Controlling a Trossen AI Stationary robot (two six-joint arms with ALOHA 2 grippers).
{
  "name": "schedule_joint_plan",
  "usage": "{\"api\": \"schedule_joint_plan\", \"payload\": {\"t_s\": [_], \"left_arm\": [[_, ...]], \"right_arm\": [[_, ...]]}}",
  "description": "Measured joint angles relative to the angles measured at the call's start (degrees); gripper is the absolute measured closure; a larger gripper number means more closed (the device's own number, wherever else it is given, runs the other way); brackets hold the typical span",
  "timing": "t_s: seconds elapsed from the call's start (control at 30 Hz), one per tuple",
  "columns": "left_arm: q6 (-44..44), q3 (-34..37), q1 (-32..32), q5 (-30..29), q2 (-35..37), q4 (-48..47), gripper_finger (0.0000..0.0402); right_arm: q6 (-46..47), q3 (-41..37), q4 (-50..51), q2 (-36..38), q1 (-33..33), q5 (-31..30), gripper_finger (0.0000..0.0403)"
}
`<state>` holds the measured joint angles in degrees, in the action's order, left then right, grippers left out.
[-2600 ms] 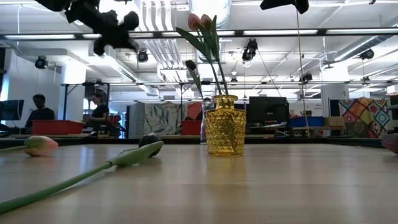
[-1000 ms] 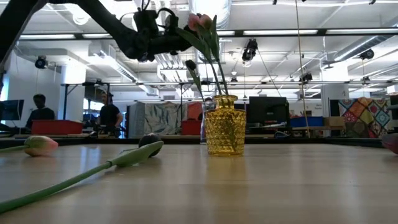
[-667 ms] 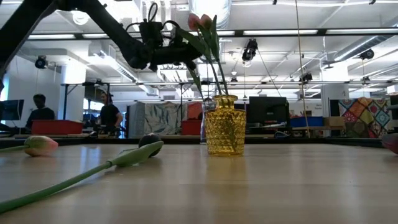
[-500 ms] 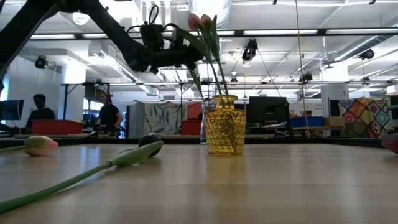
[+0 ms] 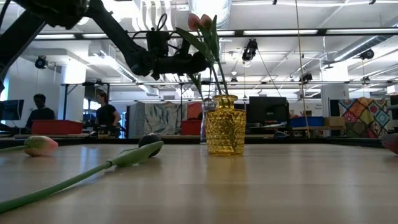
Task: Sort flowers into vase by color
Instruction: Put the red tulip into the transparent vase, then put the pink tulip into the yellow vase
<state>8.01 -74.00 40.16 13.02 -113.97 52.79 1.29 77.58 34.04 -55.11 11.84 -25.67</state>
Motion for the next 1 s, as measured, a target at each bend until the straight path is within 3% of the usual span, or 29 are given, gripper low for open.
{"api": "schedule_joint_plan", "payload": {"t_s": [0.33,1.0], "left_arm": [[-0.1,0.5,-1.2,0.0,0.1,-5.8,0.0395],[1.4,0.6,-1.4,0.0,5.6,-21.3,0.0278]], "right_arm": [[-0.8,-0.1,0.3,0.4,0.0,0.1,0.0390],[-1.5,-0.1,1.7,0.4,0.0,0.7,0.0390]]}}
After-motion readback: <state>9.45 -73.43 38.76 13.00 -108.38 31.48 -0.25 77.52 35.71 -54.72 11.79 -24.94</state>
